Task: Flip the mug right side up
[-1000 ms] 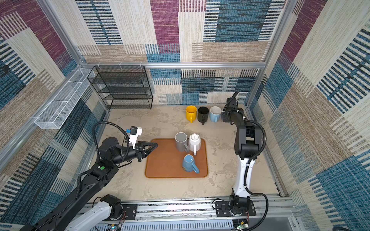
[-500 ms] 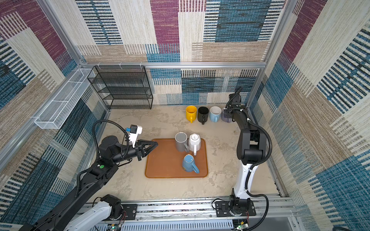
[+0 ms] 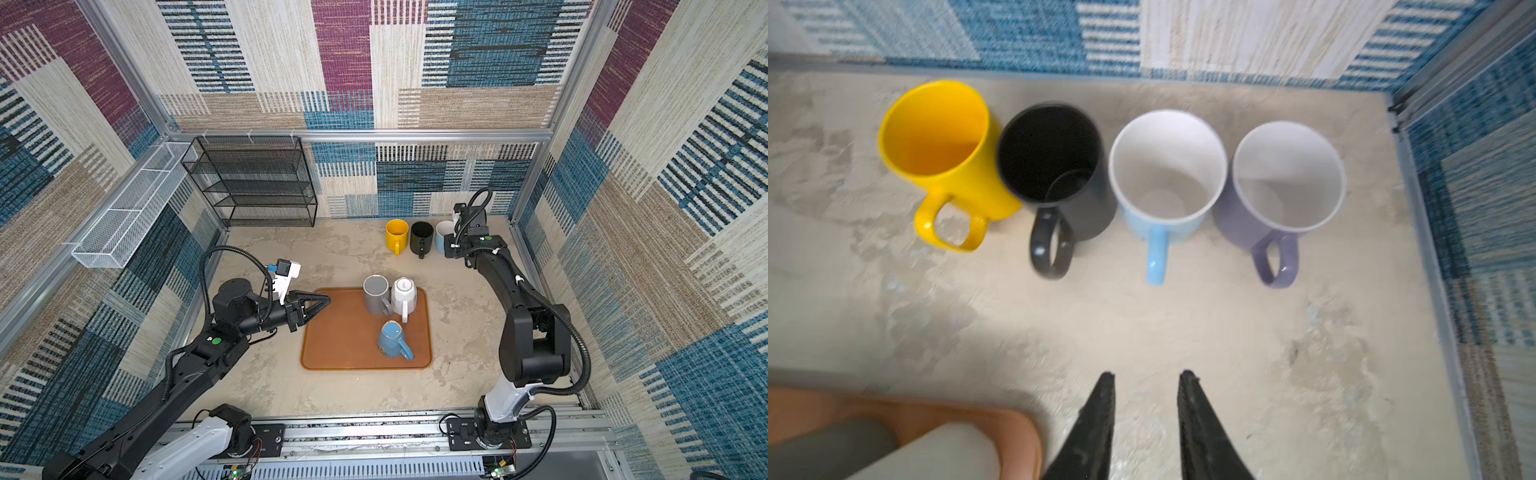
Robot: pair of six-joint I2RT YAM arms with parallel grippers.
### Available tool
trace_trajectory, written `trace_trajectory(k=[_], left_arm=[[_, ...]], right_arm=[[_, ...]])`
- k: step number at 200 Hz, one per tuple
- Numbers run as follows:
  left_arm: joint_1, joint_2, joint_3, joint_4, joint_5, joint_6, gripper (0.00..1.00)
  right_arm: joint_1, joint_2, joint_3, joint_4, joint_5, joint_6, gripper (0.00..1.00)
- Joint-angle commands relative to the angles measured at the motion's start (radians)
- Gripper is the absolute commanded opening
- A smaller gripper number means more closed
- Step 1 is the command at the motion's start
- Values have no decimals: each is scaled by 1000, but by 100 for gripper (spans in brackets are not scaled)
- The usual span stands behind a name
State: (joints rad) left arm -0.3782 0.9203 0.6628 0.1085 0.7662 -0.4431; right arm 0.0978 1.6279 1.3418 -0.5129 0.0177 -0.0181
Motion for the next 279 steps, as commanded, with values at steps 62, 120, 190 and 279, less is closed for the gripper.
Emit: trace_trajectory(k=[62,120,190,279], left_arm=[[-1,41,16,-10,-1,5,21],[-8,55,3,43,-7,-46,21],[-10,43,-5,43,-15,-49,21],[-10,44,-9,43,-15,-45,21]], right_arm=[[185,-352,-385,36,-208,174,29],[267,-432,-437,-46,-285,169,36],[402,-473,-448,-84,-334,214,45],[556,-433,-445,-270,-287,238,50]])
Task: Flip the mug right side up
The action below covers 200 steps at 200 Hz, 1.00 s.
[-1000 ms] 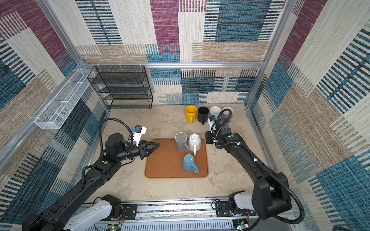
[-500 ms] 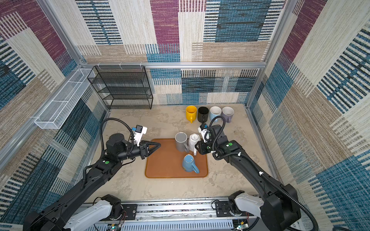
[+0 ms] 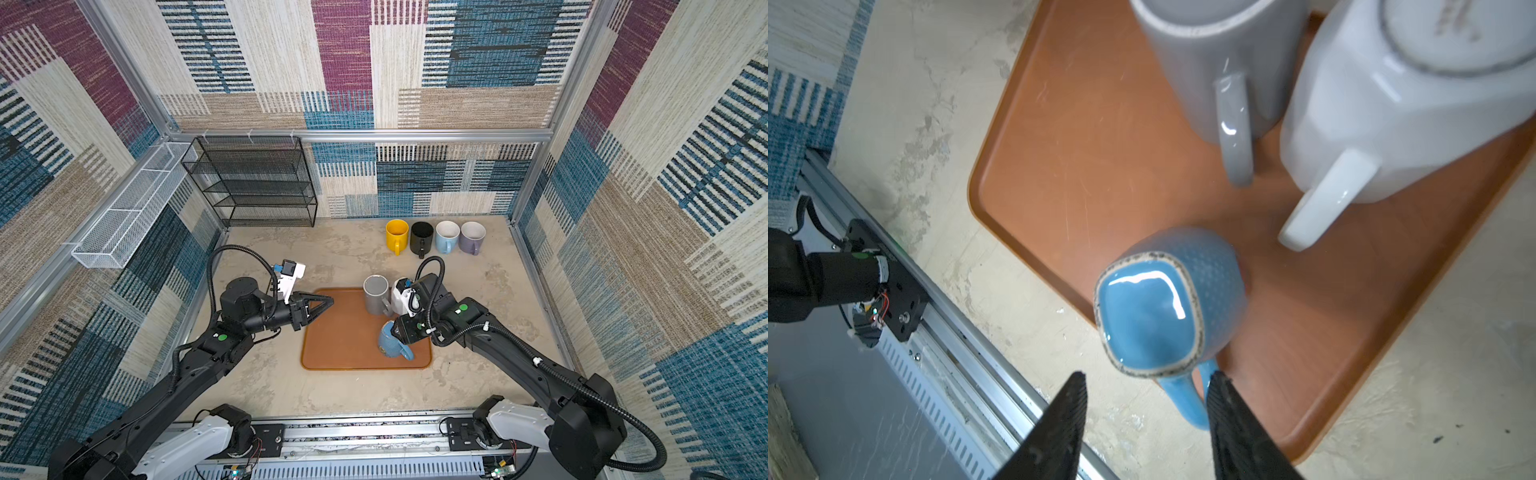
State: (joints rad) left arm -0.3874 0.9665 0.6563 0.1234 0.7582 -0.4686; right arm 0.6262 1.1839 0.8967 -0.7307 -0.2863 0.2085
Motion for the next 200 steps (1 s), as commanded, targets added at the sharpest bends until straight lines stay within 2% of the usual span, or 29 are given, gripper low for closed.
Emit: trace_trajectory(k=[1,98,200], left_arm=[[-1,-2,-3,27,-7,-20,21],[0,-22,-1,14,-10,-18,21],[-1,-53,10,-47,-24,21,20]], right_arm=[[30,12,0,-53,17,11,50],[101,88,-16,-33,116,51,48],[169,222,77,-64,241,68,43]])
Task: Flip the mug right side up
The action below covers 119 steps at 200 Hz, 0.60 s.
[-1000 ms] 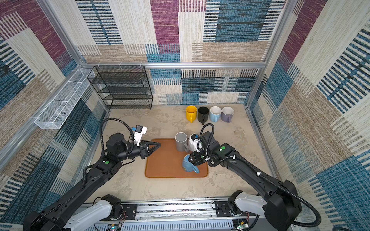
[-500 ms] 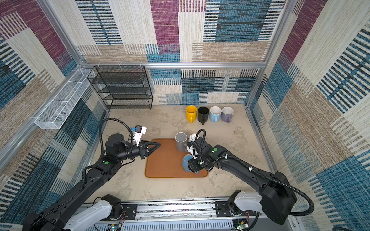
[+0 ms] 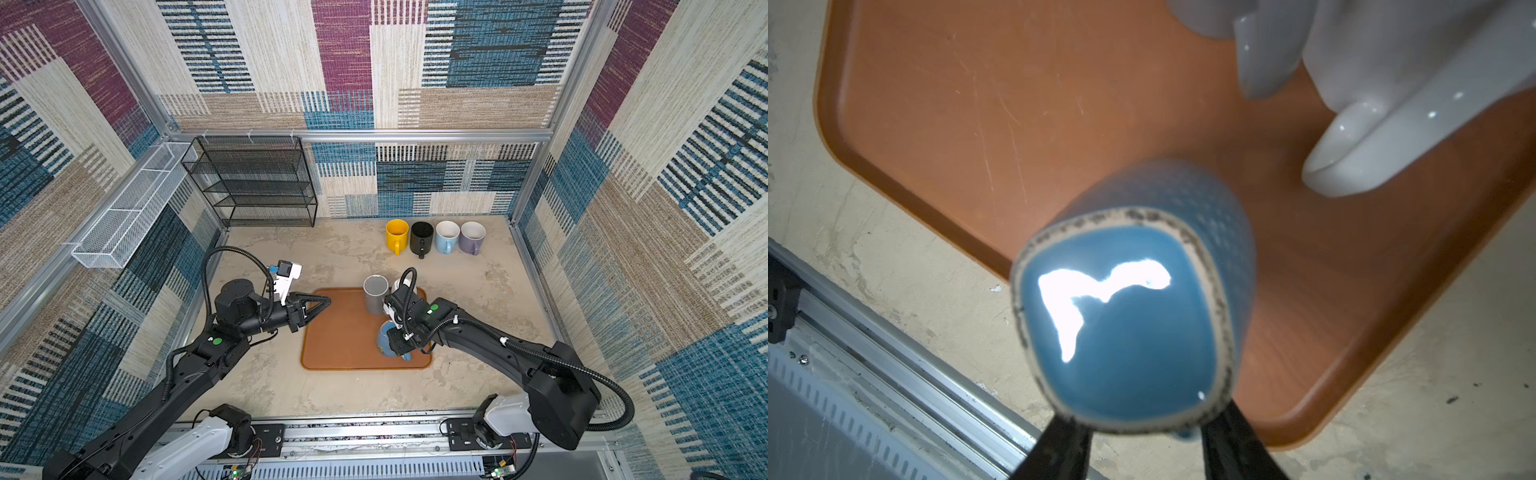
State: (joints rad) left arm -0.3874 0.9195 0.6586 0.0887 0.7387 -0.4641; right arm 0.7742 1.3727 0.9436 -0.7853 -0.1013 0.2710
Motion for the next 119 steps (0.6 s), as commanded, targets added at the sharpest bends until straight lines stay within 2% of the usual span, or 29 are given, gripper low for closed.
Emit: trace_trajectory(k=[1,46,119], left_arm=[[-1,-7,8,-14,-5,17,20],[0,-10,15,-44,-15,41,19],[-1,-24,26,-93,-27,75,19]], right_arm=[[23,36,32,-11,57,6,42],[71,115,96,-30,140,13,38],[136,246,209,-23,199,2,33]])
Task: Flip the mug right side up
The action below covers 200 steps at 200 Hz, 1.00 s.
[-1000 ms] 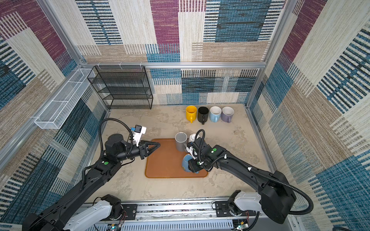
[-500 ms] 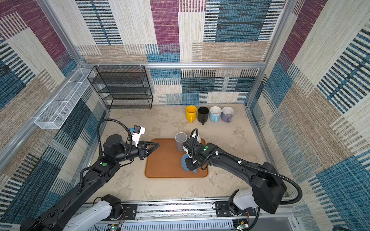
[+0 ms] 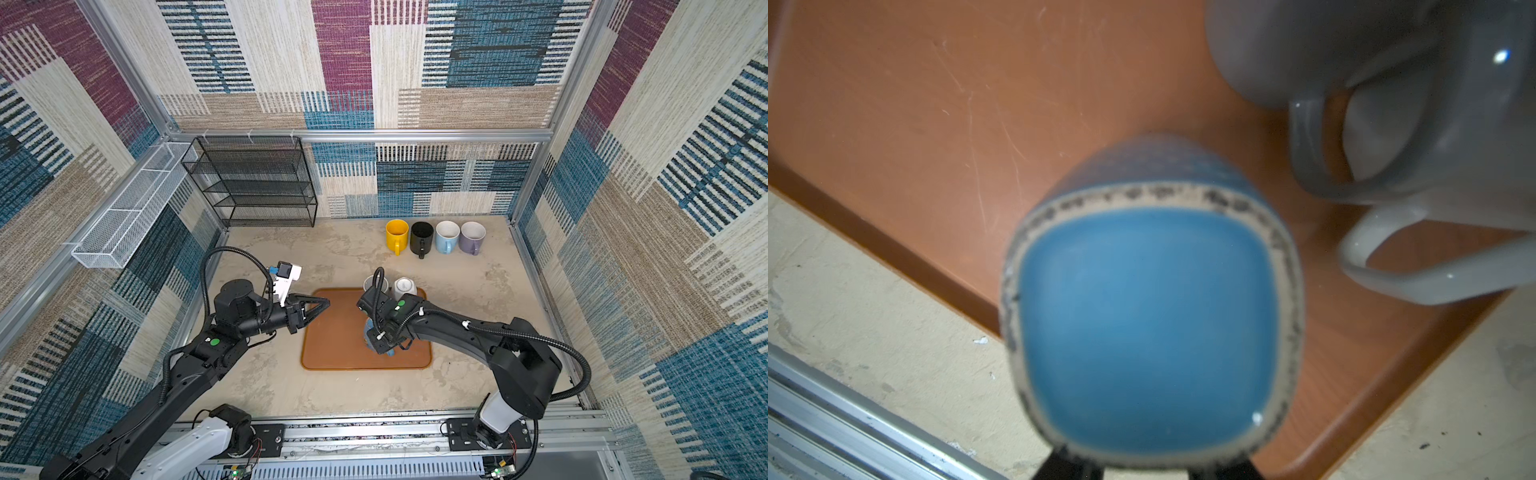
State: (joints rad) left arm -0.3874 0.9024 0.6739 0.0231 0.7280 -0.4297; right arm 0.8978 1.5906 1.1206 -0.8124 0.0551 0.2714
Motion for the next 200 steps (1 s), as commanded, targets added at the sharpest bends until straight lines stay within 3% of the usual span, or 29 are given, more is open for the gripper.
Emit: trace_trajectory(k=[1,58,148,200], left_arm=[[-1,-8,11,-28,-16,41,19],[-1,-24,1,-51,-31,51,19],[-1,-21,1,-49,-29,50,19],[0,-24,1,-56,-32,46,19]], right_arm=[[14,30,33,4,43,1,33],[20,70,77,6,61,-17,31],[20,81,76,10,64,-17,19],[19,66,73,31,61,-38,4]])
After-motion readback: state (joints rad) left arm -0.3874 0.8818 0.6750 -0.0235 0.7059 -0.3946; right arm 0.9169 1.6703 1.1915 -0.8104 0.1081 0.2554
